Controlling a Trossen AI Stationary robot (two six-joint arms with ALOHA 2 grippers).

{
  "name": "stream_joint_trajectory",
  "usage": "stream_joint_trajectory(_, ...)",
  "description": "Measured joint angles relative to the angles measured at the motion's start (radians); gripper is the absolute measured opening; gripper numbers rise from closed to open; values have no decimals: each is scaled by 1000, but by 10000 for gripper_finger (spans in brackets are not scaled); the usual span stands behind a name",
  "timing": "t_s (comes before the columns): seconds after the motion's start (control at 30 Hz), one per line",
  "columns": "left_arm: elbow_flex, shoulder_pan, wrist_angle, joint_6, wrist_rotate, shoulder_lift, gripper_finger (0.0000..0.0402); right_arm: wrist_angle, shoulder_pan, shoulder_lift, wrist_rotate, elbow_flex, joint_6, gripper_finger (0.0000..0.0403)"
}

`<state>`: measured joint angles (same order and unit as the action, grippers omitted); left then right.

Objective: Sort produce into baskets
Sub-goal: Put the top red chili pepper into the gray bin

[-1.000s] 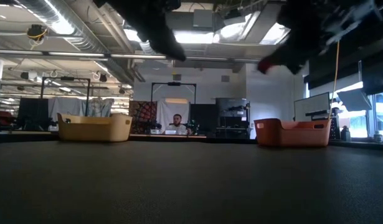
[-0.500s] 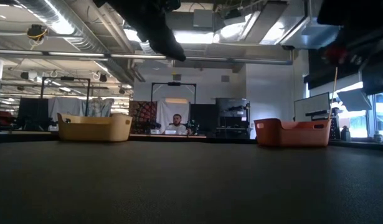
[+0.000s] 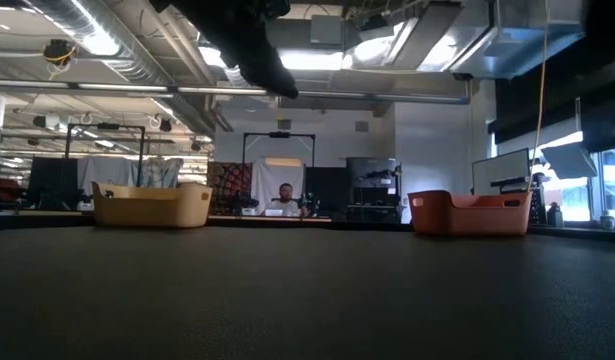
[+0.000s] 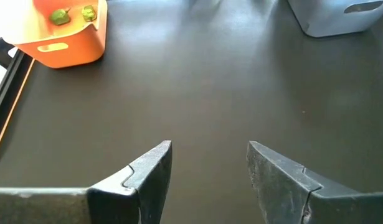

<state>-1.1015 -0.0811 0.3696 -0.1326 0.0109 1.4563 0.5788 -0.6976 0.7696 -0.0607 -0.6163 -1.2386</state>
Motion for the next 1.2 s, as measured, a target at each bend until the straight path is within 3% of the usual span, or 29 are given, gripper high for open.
stream_joint_trajectory(0.3, 0, 0, -15, 1, 0, 0, 203, -8, -283, 122, -164, 0, -335, 3)
stream_joint_trajectory(0.47, 0, 0, -15, 4, 0, 0, 203, -112, -363, 233, -226, 0, -399, 3)
stream_joint_trajectory(0.67, 0, 0, -17, 5, 0, 0, 203, -141, -405, 349, -242, 0, -491, 3)
stream_joint_trajectory(0.9, 0, 0, -23, 5, 0, 0, 203, -123, -402, 405, -183, 0, -594, 6)
stream_joint_trajectory(1.2, 0, 0, -22, 5, 0, 0, 203, -113, -402, 398, -151, 0, -621, 104)
